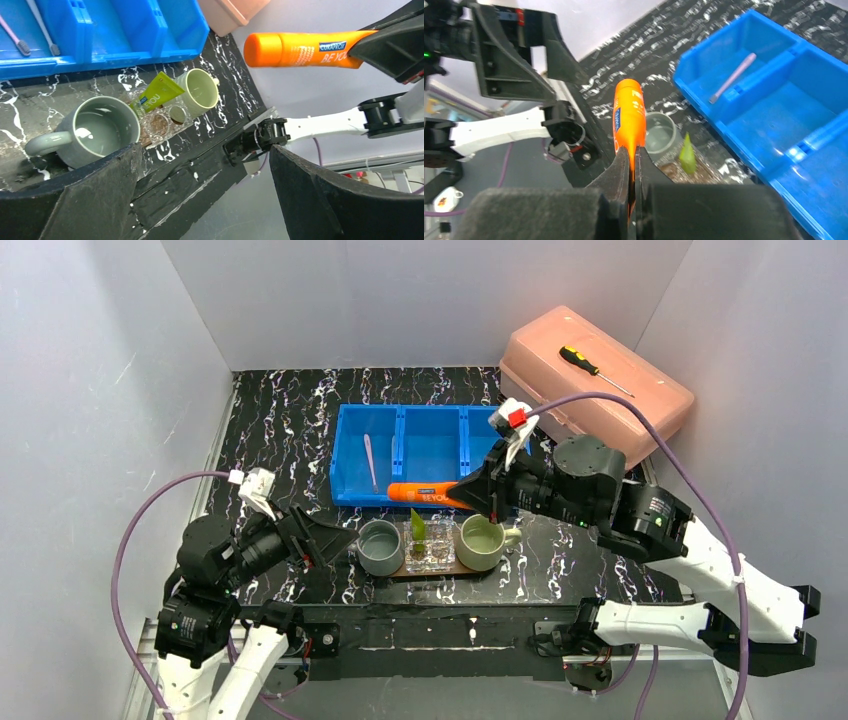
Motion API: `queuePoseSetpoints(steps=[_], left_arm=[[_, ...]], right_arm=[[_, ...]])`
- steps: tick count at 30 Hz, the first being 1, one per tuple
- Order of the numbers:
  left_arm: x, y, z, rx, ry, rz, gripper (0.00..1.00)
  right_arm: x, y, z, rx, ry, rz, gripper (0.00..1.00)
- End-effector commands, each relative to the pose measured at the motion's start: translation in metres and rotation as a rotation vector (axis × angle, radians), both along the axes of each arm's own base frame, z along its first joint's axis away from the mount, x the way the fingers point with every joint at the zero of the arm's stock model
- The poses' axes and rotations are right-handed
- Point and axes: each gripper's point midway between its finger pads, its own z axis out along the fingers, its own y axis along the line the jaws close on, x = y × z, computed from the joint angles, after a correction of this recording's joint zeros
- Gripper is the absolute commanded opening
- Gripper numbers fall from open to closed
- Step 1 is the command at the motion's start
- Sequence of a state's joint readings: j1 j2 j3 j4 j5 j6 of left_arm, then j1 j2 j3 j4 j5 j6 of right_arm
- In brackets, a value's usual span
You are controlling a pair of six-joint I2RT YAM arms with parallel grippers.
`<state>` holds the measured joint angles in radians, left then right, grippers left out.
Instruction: Prepare toiletry sets of a toothbrush and toothpaste on the tray
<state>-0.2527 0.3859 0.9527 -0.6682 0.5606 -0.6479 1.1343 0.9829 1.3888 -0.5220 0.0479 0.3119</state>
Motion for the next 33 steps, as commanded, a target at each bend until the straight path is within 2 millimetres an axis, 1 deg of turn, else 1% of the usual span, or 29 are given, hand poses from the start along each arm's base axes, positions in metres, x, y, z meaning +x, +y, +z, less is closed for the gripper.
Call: queuePoseSetpoints(steps=[1,3,5,7,11,16,21,26,33], left_arm=[[0.005,0.008,-0.011,0.082,-0.005,0.03,0.98],[0.006,0.01,-0.018,0.096,0.003,0.037,0.98],[0.006,0.011,-0.022,0.105,0.003,0.036,0.98],[0.006,0.011,-0.027,0.116,0.009,0.032,0.98],[0.007,0.012,-0.038,0.145,0.025,0.028,0.98],[0.009,0.013,-0.053,0.175,0.045,0.021,0.98],[0.012,0.013,-0.068,0.198,0.076,0.013,0.98],[0.013,0.012,-0.08,0.214,0.109,0.0,0.98],[0.019,0.011,-0.077,0.239,0.106,-0.014,0.98]], right_arm=[[0.02,-0.028,-0.015,-0.195,-0.038,-0.13,0.01],[0.027,-0.037,-0.017,-0.25,-0.044,-0.178,0.01],[0.031,-0.042,-0.018,-0.293,-0.049,-0.204,0.01],[0.036,-0.046,-0.024,-0.348,-0.045,-0.231,0.01],[0.041,-0.049,-0.041,-0.463,-0.019,-0.253,0.01],[0.044,-0.05,-0.057,-0.556,0.01,-0.264,0.01],[0.045,-0.044,-0.075,-0.637,0.038,-0.245,0.01],[0.042,-0.033,-0.084,-0.67,0.06,-0.191,0.01],[0.037,-0.014,-0.107,-0.735,0.112,-0.107,0.01]])
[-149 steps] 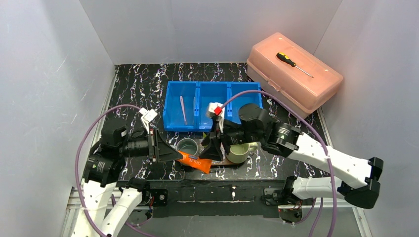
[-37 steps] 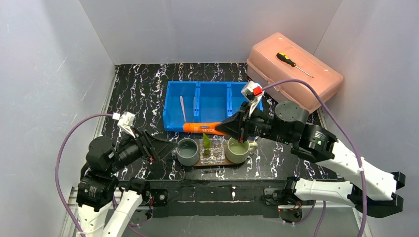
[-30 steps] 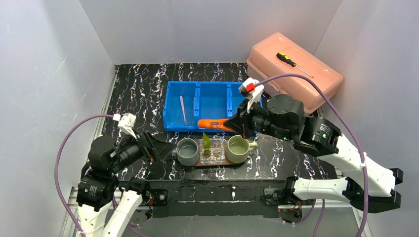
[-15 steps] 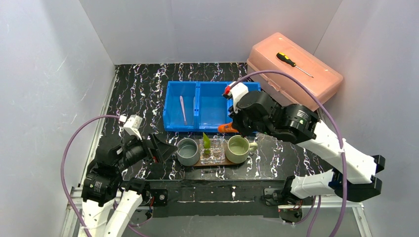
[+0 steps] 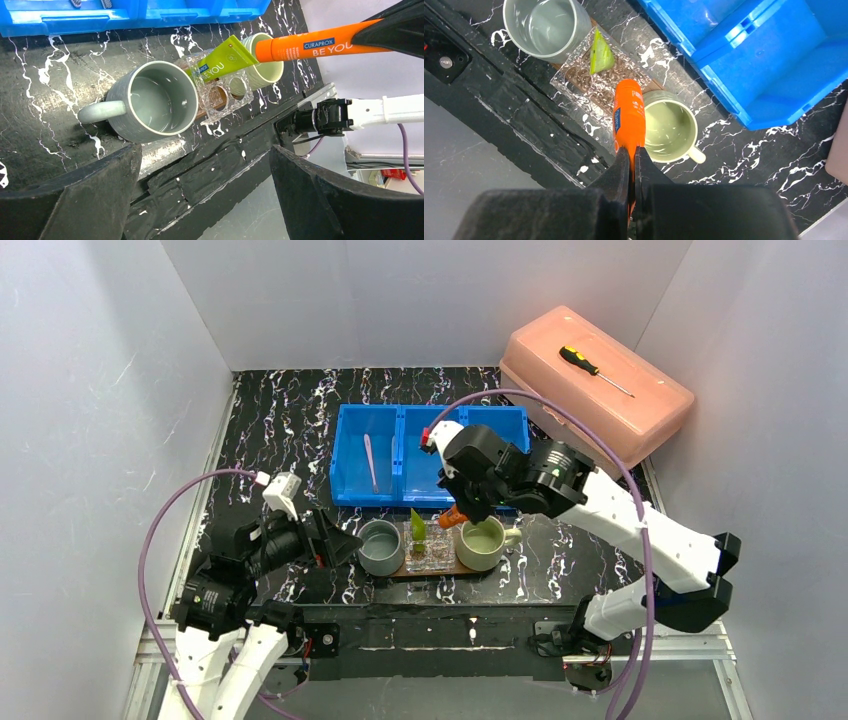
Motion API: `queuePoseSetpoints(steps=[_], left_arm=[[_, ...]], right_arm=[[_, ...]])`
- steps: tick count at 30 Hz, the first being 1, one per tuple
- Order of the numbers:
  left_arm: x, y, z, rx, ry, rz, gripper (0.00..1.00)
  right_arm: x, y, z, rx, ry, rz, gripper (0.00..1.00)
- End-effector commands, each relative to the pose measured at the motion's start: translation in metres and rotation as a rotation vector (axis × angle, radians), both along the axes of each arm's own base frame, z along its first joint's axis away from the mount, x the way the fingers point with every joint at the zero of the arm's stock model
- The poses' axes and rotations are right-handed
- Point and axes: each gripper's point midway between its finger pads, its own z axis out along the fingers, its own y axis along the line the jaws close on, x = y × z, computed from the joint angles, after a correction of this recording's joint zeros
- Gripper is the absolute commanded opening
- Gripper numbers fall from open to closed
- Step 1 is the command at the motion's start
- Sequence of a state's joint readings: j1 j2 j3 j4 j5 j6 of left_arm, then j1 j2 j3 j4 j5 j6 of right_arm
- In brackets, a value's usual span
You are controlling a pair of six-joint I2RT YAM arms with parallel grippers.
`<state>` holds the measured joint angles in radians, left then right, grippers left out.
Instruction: Prepare toiletry sets of a toothbrush and toothpaste on the tray
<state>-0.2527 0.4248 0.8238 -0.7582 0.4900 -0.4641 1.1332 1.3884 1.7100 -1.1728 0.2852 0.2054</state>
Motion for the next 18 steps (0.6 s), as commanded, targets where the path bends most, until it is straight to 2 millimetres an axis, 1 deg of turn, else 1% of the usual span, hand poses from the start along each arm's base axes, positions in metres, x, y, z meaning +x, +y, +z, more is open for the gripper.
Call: queuePoseSetpoints(steps=[1,6,18], left_arm=[[0.005,-0.001,0.0,0.035,-0.002,-0.028,0.98],[0.008,-0.004,-0.012,0.037,0.039,-0.041,0.98],[0.002,-0.009,-0.011,0.001,0.018,-0.078,0.98]], right_arm=[[-0.001,0.016,0.007,0.032,0.016,0.047,0.01],[0.0,0.026,-0.003,0.011,0.042,0.061,0.01],[0.007,0.039,-0.022,-0.034,0.07,0.072,0.01]])
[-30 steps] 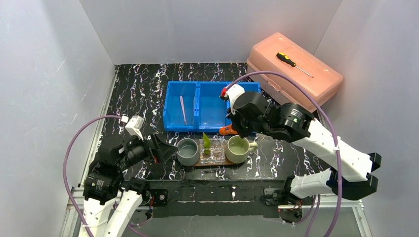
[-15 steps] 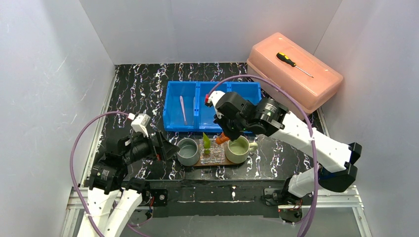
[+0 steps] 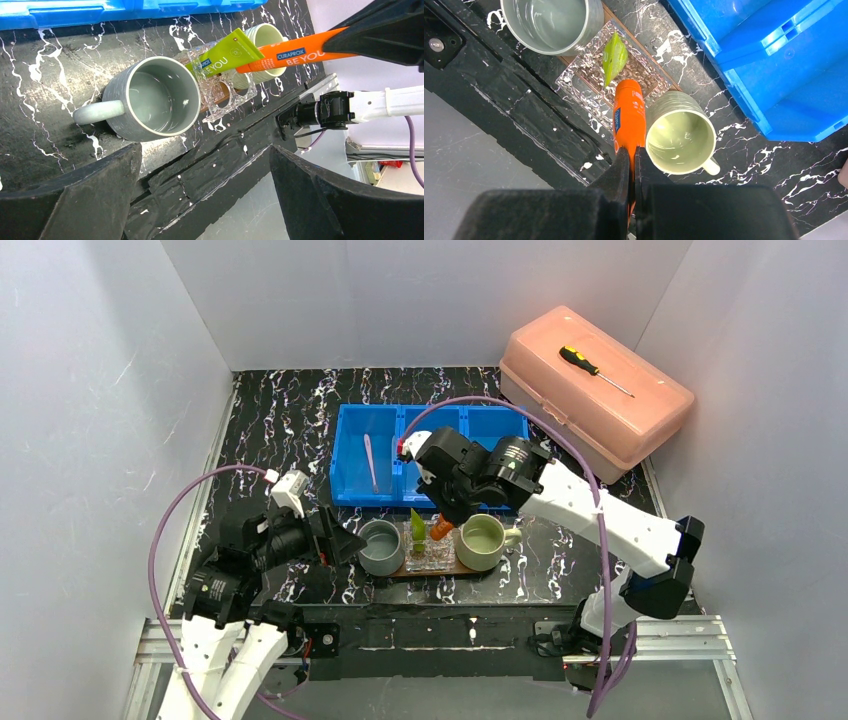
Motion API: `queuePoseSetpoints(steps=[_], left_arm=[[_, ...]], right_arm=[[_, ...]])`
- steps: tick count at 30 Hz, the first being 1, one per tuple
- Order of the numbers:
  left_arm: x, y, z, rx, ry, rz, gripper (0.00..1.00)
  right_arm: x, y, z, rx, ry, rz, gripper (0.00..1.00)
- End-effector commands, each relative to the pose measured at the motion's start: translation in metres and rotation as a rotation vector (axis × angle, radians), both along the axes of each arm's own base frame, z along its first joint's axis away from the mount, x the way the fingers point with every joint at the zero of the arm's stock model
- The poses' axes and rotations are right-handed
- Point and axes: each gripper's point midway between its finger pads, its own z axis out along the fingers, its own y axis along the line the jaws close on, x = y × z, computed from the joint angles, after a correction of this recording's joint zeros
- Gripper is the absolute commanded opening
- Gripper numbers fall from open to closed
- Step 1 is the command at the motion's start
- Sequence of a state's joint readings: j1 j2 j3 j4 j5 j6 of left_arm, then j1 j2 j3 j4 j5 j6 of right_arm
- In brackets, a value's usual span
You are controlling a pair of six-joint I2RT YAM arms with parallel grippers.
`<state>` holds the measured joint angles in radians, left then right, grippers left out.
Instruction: Prepare toiletry sets of a toothbrush and toothpaste on the tray
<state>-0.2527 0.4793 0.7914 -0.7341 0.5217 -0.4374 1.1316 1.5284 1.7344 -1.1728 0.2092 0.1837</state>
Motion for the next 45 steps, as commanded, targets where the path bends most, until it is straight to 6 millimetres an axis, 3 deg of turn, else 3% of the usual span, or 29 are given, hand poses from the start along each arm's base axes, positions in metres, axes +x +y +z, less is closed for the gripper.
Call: queuePoseSetpoints(steps=[1,16,45], left_arm=[[-0.005,-0.004,0.005,-0.018,-0.032,-0.039,0.98],[-0.005,-0.007,0.005,-0.026,-0.035,-0.057,0.98],[-0.003,-0.007,0.003,-0.026,-0.028,-0.058,0.98]], right_arm=[[0.008,0.012,0.012,0.052,-0.023,0.013,0.01],[0.024,0.012,-0.009,0.038,0.025,-0.004,0.01],[0.028,0.014,-0.05,-0.039,0.089,0.0,0.01]])
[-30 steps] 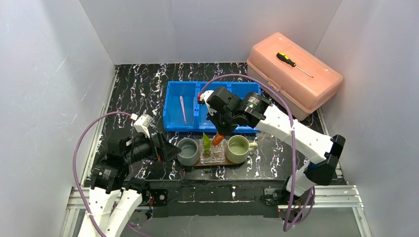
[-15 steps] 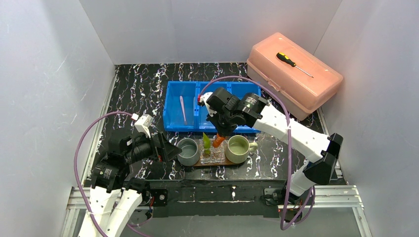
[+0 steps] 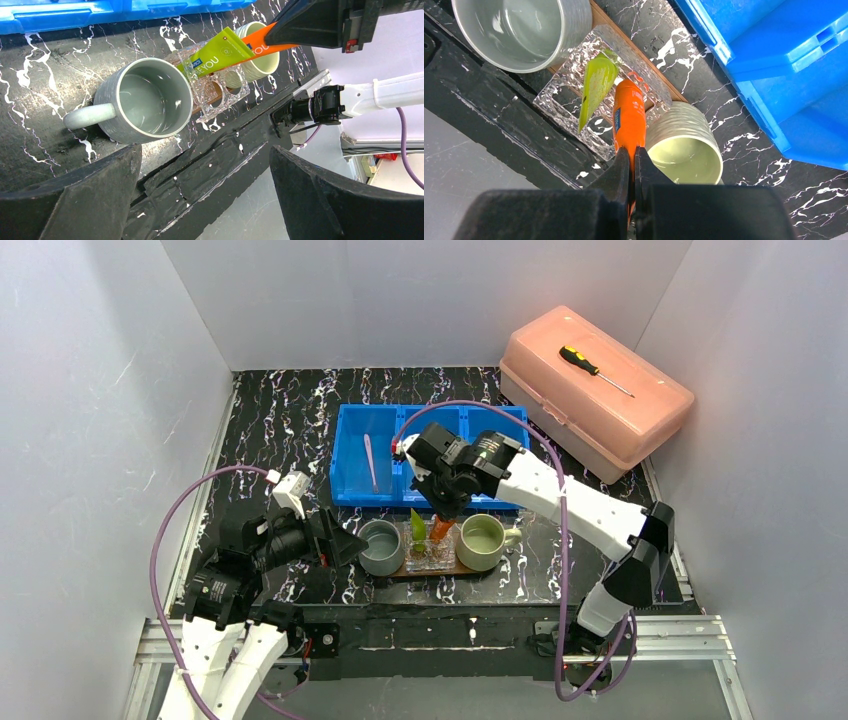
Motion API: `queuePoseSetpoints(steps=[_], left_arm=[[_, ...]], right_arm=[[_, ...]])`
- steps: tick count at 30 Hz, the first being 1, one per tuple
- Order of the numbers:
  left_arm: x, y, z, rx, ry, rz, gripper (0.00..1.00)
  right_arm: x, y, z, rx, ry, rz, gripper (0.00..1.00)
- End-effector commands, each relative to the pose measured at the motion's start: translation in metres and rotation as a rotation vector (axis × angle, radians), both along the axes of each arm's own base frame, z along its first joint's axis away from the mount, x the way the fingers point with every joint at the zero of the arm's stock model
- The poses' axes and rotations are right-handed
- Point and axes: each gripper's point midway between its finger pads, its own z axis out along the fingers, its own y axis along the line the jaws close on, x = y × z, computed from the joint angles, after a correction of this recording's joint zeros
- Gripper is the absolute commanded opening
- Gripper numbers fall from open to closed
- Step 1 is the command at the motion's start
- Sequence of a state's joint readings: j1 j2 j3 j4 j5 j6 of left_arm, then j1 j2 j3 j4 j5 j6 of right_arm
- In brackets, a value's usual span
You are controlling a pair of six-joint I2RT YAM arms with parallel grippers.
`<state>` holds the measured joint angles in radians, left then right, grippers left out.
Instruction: Prepare toiletry sets of a toothbrush and toothpaste on the tray
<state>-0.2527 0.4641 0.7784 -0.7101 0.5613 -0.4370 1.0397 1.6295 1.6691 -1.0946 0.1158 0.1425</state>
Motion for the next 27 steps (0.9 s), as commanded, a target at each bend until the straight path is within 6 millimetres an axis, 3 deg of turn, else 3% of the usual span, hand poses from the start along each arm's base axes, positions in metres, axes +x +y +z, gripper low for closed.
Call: queuePoseSetpoints(steps=[1,14,27], left_arm=[[0.0,-0.002,0.0,0.001,-0.006,-0.025,0.98],[0.001,-0.004,-0.001,0.0,0.001,-0.031,0.98],[0.002,-0.004,-0.002,0.0,0.005,-0.033,0.98]], right_arm=[[0.004,0.004,-0.004,0.008,-0.005,0.009,0.01],[0.006,0.008,-0.03,-0.038,0.023,0.006,0.01],[0.009,0.009,-0.038,-0.072,0.023,0.005,0.01]])
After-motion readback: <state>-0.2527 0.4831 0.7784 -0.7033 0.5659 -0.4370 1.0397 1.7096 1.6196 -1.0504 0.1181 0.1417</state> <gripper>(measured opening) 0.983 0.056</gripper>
